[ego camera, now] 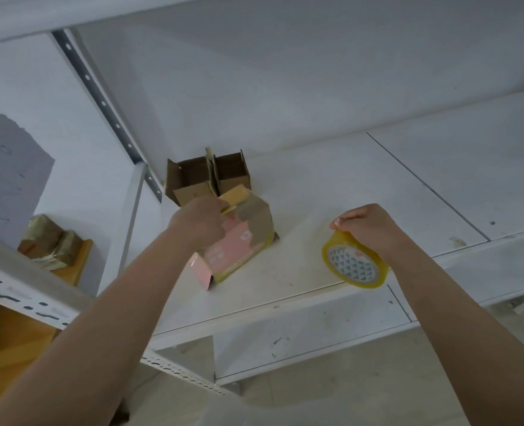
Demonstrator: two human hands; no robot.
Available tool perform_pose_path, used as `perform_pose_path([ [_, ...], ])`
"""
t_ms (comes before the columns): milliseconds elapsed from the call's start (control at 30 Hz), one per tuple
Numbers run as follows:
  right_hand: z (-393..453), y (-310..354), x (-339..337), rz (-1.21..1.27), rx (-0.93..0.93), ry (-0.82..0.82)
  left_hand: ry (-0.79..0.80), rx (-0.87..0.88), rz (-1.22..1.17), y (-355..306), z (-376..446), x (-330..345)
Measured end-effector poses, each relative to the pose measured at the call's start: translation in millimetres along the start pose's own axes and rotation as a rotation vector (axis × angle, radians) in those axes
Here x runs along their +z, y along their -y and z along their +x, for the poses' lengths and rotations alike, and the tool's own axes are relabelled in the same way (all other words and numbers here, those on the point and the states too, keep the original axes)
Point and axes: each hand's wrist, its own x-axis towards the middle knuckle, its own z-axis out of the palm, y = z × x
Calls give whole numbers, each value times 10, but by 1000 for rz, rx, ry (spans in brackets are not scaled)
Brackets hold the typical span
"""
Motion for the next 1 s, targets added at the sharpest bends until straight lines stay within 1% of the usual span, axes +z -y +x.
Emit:
perform_pose_path([
  [67, 32, 42, 14, 7, -3, -13, -166, -39, -152, -82, 13, 6],
  [100, 46, 64, 27, 13, -6, -16, -226, -74, -242, -201, 44, 11],
  [133, 59, 84, 39, 20, -11, -17, -251, -115, -300, -333, 94, 16],
  [167, 68, 98, 50, 24, -18, -16, -243, -155, -282, -464, 150, 27],
  [267, 83, 102, 73, 37, -26, -19, -105, -254, -3, -736, 265, 115],
  [300, 83, 88, 74, 47, -26, -23, -59, -274, 64, -771, 275, 157],
  [367, 75, 51, 65, 62, -21, -36, -26, -262, 125, -784, 285, 226],
  [433, 67, 13, 45, 71, -12, -47, -42, -182, 145, -755, 277, 249],
  [467, 63, 2, 33, 74, -8, -53, -47, -104, 141, -728, 268, 246],
  [500, 62, -6, 18, 77, -7, -58, -30, -4, 121, -685, 245, 239],
  [600, 70, 23, -7, 71, -16, -53, 92, 295, 32, -476, 54, 228],
  [667, 78, 73, -4, 66, -28, -40, 122, 384, 6, -274, -46, 224],
  [767, 87, 174, 42, 57, -58, -7, 124, 423, -20, 47, -117, 224],
  [833, 91, 244, 98, 56, -76, 8, 85, 384, -42, 170, -145, 248],
  [933, 84, 325, 208, 39, -102, 37, -28, 198, 13, 192, -176, 369],
  [1000, 76, 356, 267, 25, -114, 53, -71, 122, 11, 168, -187, 474],
])
